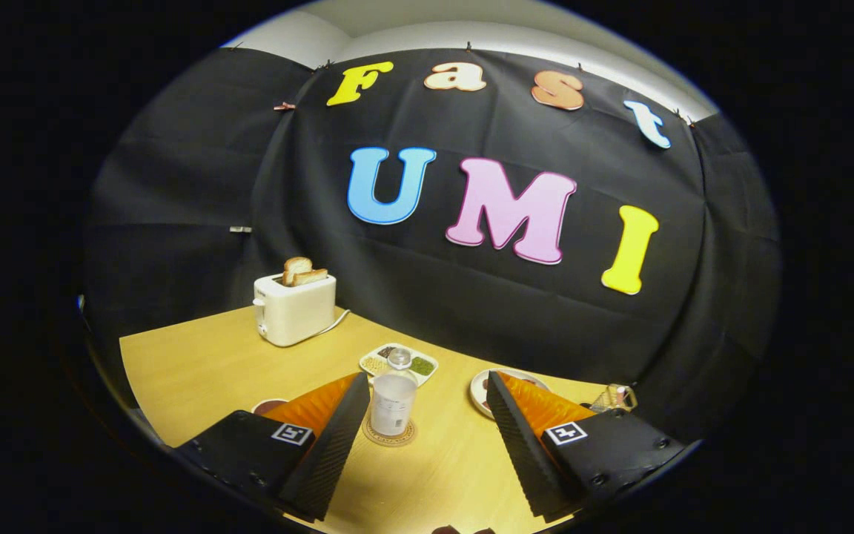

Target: Take the bottle from table, then pour the juice into the cup, finally place the bottle on the coaster

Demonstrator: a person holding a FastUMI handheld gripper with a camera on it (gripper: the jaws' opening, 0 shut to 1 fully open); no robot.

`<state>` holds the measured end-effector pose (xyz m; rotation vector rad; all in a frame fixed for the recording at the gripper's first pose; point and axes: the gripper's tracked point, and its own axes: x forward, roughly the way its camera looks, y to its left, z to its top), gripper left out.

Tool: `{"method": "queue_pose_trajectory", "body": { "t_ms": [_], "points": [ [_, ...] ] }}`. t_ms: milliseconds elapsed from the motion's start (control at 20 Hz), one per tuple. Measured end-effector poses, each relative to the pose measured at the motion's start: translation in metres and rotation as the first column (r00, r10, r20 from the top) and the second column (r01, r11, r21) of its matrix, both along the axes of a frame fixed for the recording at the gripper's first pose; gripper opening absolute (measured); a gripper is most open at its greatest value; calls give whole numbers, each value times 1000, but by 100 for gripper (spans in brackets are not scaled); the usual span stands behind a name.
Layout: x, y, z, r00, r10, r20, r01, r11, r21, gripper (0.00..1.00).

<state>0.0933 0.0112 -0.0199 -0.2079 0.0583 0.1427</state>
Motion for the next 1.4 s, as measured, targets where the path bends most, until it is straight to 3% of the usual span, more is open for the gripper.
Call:
{"method": "queue_pose_trajectory", "body": {
  "t_ms": [250, 450, 700, 900, 1400],
  "points": [
    [-52, -32, 57, 985, -169, 40, 166, 983, 78, 97],
    [-96, -51, 82, 958, -267, 104, 251, 957, 145, 97],
    [-163, -75, 68, 922, -371, 113, 343, 916, 210, 97],
    [-195, -83, 55, 911, -408, 59, 390, 899, 200, 97],
    [-193, -55, 60, 921, -385, 62, 367, 909, 200, 97]
  ]
}}
